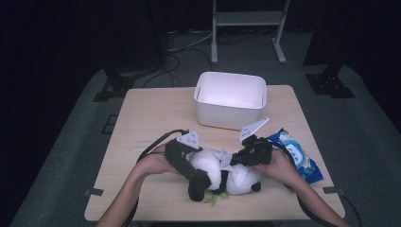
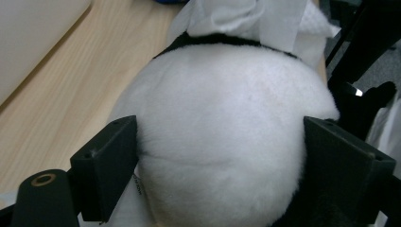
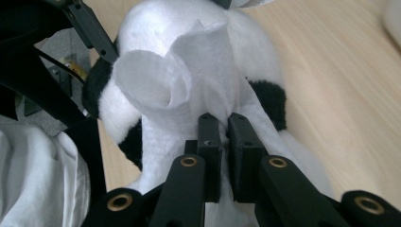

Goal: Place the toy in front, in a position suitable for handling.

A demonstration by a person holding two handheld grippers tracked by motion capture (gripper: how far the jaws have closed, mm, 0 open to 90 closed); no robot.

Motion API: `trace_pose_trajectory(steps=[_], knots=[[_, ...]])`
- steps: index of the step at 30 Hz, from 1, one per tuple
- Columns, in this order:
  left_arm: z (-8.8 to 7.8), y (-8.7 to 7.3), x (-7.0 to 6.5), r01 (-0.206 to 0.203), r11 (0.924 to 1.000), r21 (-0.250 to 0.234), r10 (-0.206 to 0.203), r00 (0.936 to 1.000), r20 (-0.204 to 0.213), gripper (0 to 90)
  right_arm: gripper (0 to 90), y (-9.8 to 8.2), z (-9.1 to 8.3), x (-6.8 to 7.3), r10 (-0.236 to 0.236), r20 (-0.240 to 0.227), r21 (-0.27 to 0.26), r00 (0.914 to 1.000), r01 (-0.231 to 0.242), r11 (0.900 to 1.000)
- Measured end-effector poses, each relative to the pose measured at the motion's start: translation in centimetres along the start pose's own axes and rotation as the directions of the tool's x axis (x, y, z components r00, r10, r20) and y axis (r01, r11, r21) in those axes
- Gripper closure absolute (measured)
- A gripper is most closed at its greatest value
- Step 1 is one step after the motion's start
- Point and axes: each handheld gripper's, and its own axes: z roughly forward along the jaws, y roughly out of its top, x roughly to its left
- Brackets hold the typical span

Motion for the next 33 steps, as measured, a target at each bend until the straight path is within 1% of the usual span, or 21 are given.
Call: trace_pose_trajectory(steps=[1, 4, 6, 7, 8, 11, 12, 14, 16, 18, 19, 20, 21, 24, 28, 31, 33], knots=[[-0.2, -0.1, -0.1, 0.003, 1.0, -0.005, -0.003, 1.0, 0.002, 13.0, 83.7, 0.0, 0.2, 0.2, -0.011, -0.003, 0.003, 0.9999, 0.011, 1.0], [-0.7, -0.8, -0.6, 0.03, 0.9983, -0.05, -0.029, 0.9995, 0.016, 12.9, 83.7, 0.0, 0.3, 0.9, -0.017, -0.012, 0.006, 0.9998, 0.017, 1.0], [-0.9, -1.2, -0.7, 0.032, 0.9976, -0.062, -0.031, 0.9994, 0.014, 13.0, 83.6, 0.1, 0.3, 1.4, -0.027, -0.02, 0.009, 0.9994, 0.027, 1.0], [-1.0, -1.4, -0.8, 0.041, 0.9963, -0.075, -0.04, 0.9991, 0.014, 12.9, 83.6, 0.1, 0.4, 1.6, -0.04, -0.029, 0.009, 0.9988, 0.04, 0.999], [-1.1, -1.5, -0.8, 0.044, 0.9958, -0.08, -0.044, 0.999, 0.01, 12.7, 83.6, 0.2, 0.4, 1.8, -0.041, -0.035, 0.01, 0.9986, 0.041, 0.999], [-1.0, -1.9, -0.8, 0.056, 0.9964, -0.064, -0.057, 0.9984, -0.005, 9.6, 83.8, 0.3, 1.0, 2.4, -0.056, -0.047, 0.013, 0.9973, 0.057, 0.998], [-1.0, -2.0, -0.7, 0.052, 0.9964, -0.067, -0.053, 0.9986, -0.008, 9.4, 83.8, 0.4, 1.2, 2.5, -0.069, -0.043, 0.013, 0.9967, 0.069, 0.998], [-1.1, -2.3, -0.7, 0.06, 0.9954, -0.074, -0.061, 0.998, -0.011, 9.4, 83.9, 0.6, 1.6, 2.8, -0.079, -0.027, 0.003, 0.9965, 0.079, 0.997], [-1.0, -2.5, -0.7, 0.047, 0.9971, -0.06, -0.049, 0.9983, -0.033, 9.3, 84.2, 0.9, 2.3, 2.9, -0.082, -0.034, -0.008, 0.9961, 0.081, 0.997], [-0.9, -2.9, -0.7, 0.043, 0.9978, -0.051, -0.045, 0.9984, -0.034, 9.4, 84.6, 1.2, 3.0, 3.0, -0.085, -0.046, -0.017, 0.9954, 0.084, 0.996], [-0.9, -3.1, -0.8, 0.046, 0.9972, -0.059, -0.048, 0.9981, -0.038, 9.6, 84.7, 1.4, 3.3, 3.1, -0.089, -0.047, -0.021, 0.9949, 0.088, 0.996], [-1.0, -3.3, -0.8, 0.037, 0.9977, -0.056, -0.04, 0.9983, -0.043, 9.6, 84.8, 1.7, 3.6, 3.2, -0.095, -0.045, -0.022, 0.9945, 0.094, 0.995], [-1.1, -3.6, -0.9, 0.041, 0.9971, -0.064, -0.044, 0.998, -0.046, 9.7, 84.9, 1.9, 3.8, 3.3, -0.108, -0.041, -0.019, 0.9933, 0.108, 0.994], [-1.1, -4.2, -0.9, 0.047, 0.9958, -0.078, -0.052, 0.9973, -0.053, 10.6, 85.3, 2.8, 4.6, 3.5, -0.125, -0.028, -0.008, 0.9917, 0.125, 0.992], [-1.1, -4.3, -0.9, 0.048, 0.9961, -0.075, -0.053, 0.9961, -0.071, 12.0, 85.4, 3.6, 5.3, 3.6, -0.143, -0.007, -0.002, 0.9897, 0.143, 0.99], [-1.0, -4.5, -0.9, 0.056, 0.9946, -0.087, -0.063, 0.9951, -0.076, 12.2, 85.4, 4.0, 5.5, 3.5, -0.152, -0.002, 0.005, 0.9883, 0.152, 0.988], [-0.9, -4.5, -1.0, 0.064, 0.9929, -0.1, -0.071, 0.9952, -0.068, 12.3, 85.3, 3.9, 5.1, 3.4, -0.152, -0.002, 0.003, 0.9884, 0.152, 0.988]])
